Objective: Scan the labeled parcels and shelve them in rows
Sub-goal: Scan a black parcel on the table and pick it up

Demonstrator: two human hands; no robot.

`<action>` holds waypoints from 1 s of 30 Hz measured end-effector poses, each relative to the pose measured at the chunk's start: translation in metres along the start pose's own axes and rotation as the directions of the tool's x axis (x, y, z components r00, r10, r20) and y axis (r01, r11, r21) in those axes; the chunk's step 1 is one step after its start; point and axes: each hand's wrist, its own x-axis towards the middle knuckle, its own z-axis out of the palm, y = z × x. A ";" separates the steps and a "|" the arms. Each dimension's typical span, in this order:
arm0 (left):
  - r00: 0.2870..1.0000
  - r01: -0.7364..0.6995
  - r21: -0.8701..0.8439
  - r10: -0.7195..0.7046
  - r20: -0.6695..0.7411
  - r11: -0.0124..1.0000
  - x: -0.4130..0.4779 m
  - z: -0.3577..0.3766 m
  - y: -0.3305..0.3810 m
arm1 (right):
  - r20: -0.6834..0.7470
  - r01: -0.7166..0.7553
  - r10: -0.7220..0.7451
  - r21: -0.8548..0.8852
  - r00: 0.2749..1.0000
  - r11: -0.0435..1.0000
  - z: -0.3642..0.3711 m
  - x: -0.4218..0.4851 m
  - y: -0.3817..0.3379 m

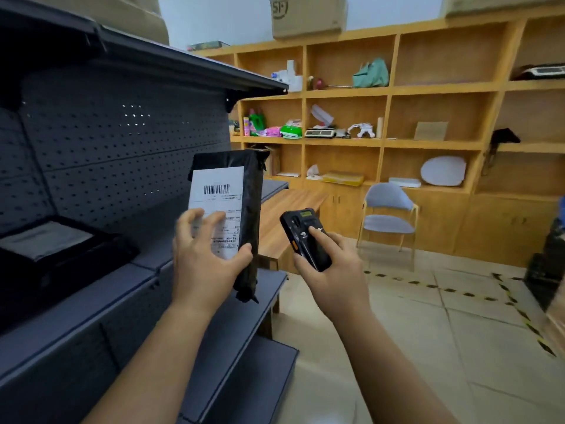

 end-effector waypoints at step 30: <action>0.549 0.808 0.544 -0.621 -0.559 0.225 0.210 0.089 -0.109 | 0.525 0.221 -0.557 0.570 0.644 0.792 0.329 0.311 0.058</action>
